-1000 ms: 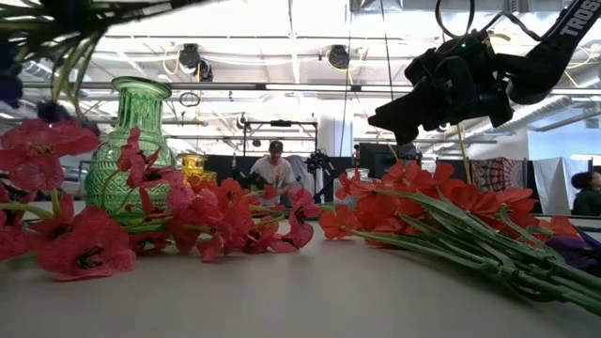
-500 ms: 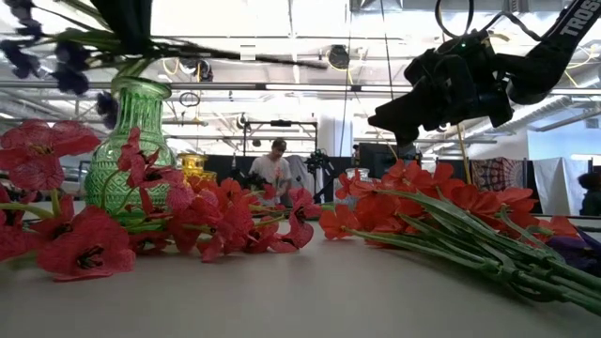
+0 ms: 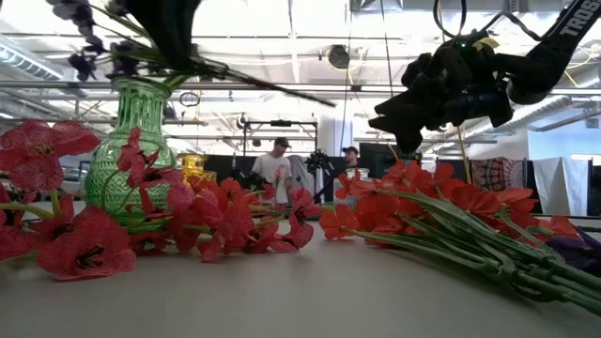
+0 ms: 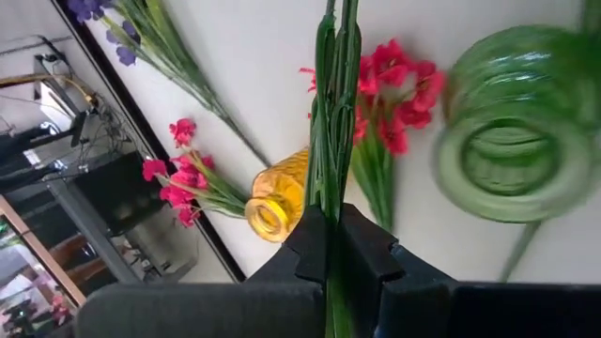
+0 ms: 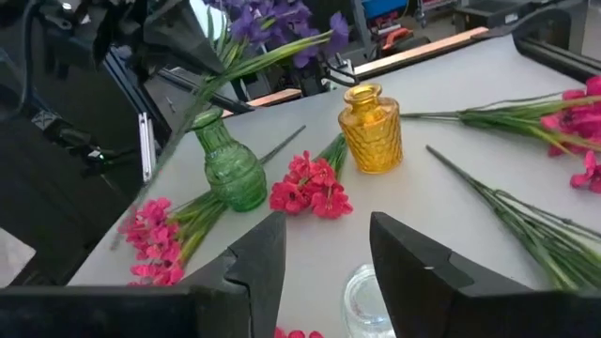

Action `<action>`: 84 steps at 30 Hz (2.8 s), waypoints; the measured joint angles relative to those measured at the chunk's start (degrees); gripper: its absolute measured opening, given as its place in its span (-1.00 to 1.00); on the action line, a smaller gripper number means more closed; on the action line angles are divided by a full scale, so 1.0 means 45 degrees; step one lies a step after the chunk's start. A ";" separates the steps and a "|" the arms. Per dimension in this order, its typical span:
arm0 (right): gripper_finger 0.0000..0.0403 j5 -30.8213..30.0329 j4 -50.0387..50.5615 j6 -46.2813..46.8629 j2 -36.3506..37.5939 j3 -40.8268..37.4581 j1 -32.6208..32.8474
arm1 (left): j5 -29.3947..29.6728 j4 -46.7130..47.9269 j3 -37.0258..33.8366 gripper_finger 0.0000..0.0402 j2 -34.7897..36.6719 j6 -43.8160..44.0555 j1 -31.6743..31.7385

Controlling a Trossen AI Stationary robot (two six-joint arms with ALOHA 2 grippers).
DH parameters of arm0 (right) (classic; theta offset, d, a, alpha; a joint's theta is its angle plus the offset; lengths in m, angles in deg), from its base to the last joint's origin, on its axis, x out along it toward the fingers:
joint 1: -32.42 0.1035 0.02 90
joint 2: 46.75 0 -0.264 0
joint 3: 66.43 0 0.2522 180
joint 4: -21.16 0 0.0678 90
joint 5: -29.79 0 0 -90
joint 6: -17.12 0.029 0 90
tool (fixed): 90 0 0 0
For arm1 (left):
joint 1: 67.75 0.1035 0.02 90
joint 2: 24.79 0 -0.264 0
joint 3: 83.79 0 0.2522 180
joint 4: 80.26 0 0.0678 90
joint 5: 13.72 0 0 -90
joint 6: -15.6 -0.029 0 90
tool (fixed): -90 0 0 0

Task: Sort flowers into vase by color
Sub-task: Put the bottom left violet flowers into the yellow vase

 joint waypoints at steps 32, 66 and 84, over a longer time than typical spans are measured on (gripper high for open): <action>-0.26 -0.5348 0.7171 -0.2736 0.0005 0.6232 0.4370 | 0.2733 -0.1509 -0.0005 -0.93 0.1117 -0.5171 0.2946; -0.88 -0.6105 0.8316 -0.1381 -0.0005 0.6232 0.5165 | 0.3507 -0.8450 -0.0015 -0.92 0.0908 -1.0018 0.2928; -0.99 -0.6500 0.8928 -0.1672 -0.0010 0.6245 0.5168 | 0.8043 -0.8540 0.0045 -0.18 0.1097 -0.9069 0.1548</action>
